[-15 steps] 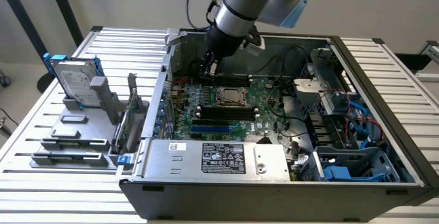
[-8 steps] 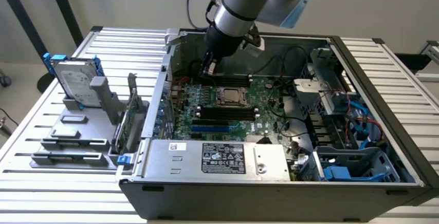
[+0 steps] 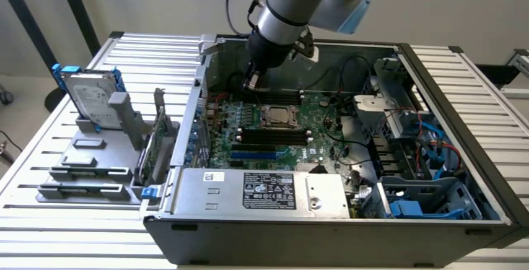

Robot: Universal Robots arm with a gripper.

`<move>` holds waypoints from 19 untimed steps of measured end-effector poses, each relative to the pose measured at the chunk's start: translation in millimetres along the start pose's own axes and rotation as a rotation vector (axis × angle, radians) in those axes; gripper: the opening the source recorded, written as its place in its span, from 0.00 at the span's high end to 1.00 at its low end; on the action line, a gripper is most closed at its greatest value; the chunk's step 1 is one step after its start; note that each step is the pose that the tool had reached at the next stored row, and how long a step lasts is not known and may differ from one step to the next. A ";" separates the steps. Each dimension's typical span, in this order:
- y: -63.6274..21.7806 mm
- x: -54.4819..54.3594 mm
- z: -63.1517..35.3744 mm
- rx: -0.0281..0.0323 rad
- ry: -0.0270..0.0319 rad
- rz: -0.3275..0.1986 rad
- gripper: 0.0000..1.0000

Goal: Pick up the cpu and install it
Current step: 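Install the first cpu locking lever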

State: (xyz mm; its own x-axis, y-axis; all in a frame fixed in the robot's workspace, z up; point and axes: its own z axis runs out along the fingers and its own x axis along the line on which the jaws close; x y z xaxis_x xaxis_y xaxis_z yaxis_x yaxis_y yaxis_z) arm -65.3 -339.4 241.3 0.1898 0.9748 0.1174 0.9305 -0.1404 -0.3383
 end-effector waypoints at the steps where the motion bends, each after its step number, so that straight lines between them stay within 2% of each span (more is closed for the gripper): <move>1: -0.4 0.0 0.0 -0.0009 0.0053 0.005 0.89; 4: -3.2 -0.2 -1.6 -0.0017 0.0191 0.019 0.89; 9: -10.7 0.4 -10.6 -0.0021 0.0415 0.039 0.89; 15: -14.1 0.1 -11.7 -0.0077 0.0586 0.082 0.89; 19: -14.7 -0.2 -10.4 -0.0145 0.0693 0.117 0.89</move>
State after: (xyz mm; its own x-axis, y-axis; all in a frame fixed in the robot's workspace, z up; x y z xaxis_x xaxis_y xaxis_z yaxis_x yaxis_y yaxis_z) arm -75.8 -339.3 256.0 0.3179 0.9374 0.1424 0.9051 -0.2553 -0.3399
